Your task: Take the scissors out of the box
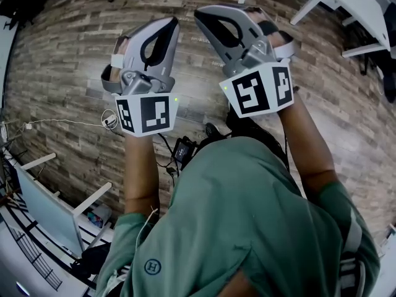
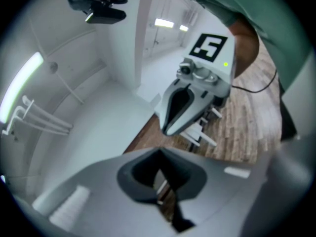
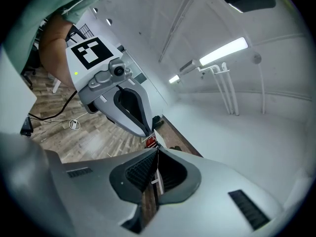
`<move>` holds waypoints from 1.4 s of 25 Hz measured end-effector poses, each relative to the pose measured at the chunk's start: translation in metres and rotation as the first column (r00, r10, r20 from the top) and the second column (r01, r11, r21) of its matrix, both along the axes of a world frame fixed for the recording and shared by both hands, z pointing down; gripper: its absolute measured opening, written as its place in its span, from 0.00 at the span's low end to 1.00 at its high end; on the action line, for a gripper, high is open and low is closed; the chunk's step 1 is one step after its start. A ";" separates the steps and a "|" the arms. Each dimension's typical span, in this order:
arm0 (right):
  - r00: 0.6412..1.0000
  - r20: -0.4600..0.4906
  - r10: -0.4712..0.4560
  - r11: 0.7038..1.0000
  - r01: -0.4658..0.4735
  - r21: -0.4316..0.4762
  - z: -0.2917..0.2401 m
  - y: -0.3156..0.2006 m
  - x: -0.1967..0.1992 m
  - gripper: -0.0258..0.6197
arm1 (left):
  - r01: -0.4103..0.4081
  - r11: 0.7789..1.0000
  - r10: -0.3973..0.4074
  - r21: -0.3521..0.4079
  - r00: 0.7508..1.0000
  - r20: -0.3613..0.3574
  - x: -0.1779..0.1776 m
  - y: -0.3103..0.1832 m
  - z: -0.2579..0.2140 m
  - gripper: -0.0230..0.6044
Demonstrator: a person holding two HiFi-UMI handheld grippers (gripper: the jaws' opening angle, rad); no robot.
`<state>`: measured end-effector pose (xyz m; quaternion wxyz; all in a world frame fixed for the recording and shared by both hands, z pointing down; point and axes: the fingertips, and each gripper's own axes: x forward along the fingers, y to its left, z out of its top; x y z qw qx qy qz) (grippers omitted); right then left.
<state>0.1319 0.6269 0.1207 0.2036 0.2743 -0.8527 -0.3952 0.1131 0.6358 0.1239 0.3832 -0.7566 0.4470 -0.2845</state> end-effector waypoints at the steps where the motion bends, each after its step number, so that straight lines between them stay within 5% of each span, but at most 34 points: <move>1: 1.000 0.001 -0.006 1.000 0.006 -0.001 0.000 -0.007 0.000 0.05 | 0.007 1.000 -0.007 -0.001 1.000 0.000 -0.001 -0.007 0.000 0.03; 19: 0.991 0.043 -0.125 0.992 0.125 0.004 -0.007 -0.163 0.012 0.05 | 0.139 0.990 -0.139 -0.008 0.990 0.026 0.008 -0.157 -0.001 0.03; 35: 0.997 0.027 -0.072 0.997 0.072 -0.024 0.005 -0.271 -0.031 0.05 | 0.084 0.996 -0.084 -0.026 0.996 0.013 -0.036 -0.266 0.008 0.03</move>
